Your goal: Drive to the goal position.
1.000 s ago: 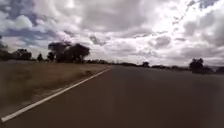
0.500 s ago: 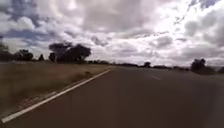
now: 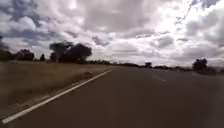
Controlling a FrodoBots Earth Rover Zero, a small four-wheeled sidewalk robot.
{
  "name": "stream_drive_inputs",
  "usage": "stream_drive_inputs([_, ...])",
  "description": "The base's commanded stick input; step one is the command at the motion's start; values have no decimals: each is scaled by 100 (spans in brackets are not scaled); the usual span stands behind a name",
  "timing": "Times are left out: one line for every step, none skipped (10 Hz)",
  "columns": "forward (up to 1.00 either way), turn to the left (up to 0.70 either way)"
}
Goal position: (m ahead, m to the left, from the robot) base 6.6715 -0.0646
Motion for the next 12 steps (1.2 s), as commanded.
stream_drive_inputs([70, -30])
stream_drive_inputs([70, -35])
stream_drive_inputs([70, -35])
stream_drive_inputs([70, -35])
stream_drive_inputs([70, -35])
stream_drive_inputs([70, -35])
stream_drive_inputs([70, -35])
stream_drive_inputs([70, -35])
stream_drive_inputs([70, -30])
stream_drive_inputs([70, -25])
stream_drive_inputs([70, -12])
stream_drive_inputs([70, 0])
